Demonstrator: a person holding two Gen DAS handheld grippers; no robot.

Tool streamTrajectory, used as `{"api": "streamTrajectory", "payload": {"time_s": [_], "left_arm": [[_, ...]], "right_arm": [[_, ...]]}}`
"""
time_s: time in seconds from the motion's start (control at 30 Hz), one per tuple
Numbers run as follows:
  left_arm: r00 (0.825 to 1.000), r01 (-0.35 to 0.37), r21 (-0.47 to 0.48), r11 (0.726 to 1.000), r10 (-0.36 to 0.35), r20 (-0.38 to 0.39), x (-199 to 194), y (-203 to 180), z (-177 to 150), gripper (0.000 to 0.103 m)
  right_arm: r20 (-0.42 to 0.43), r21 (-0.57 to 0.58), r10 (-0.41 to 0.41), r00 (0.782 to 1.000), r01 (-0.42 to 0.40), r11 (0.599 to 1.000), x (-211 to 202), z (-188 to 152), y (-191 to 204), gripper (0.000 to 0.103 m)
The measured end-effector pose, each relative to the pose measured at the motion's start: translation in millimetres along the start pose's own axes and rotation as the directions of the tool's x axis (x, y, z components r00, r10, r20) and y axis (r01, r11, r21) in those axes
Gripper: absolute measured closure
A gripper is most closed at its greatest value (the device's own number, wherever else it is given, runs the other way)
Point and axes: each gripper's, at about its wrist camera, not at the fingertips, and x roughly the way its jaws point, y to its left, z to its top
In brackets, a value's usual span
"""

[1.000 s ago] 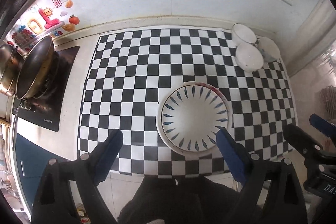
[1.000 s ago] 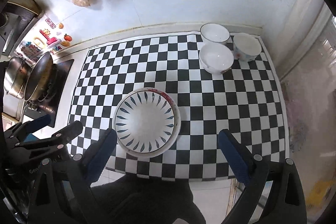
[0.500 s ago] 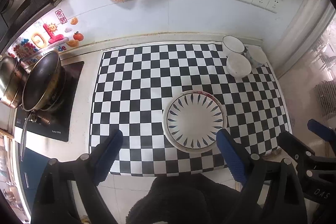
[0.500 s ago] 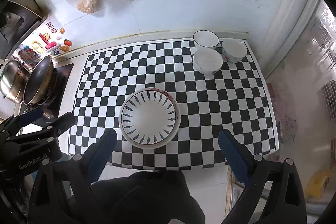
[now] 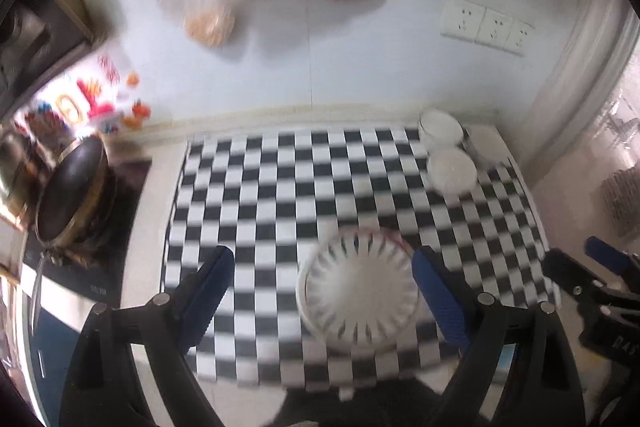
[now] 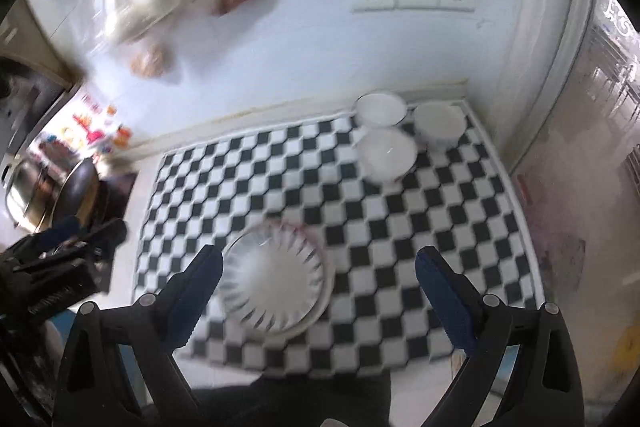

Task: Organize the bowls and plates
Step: 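Grasp a white bowl rim with the right gripper while the left gripper grasps another white bowl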

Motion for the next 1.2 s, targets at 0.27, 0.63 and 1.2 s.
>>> {"api": "streamTrajectory", "payload": {"time_s": [0.27, 0.63, 1.2], "left_arm": [[0.997, 0.042, -0.009, 0.999, -0.043, -0.07, 113, -70, 70, 0.012], [0.925, 0.139, 0.024, 0.99, -0.121, -0.359, 288, -164, 114, 0.056], [0.813, 0.229, -0.038, 0.973, -0.212, -0.543, 392, -186, 107, 0.087]], "right_arm": [[-0.075, 0.154, 0.042, 0.996, -0.03, 0.988, 107, 74, -125, 0.004], [-0.289, 0.206, 0.113, 0.951, -0.054, 0.977, 282, 125, -208, 0.013], [-0.442, 0.305, 0.281, 0.852, -0.152, 0.94, 393, 113, -211, 0.087]]}}
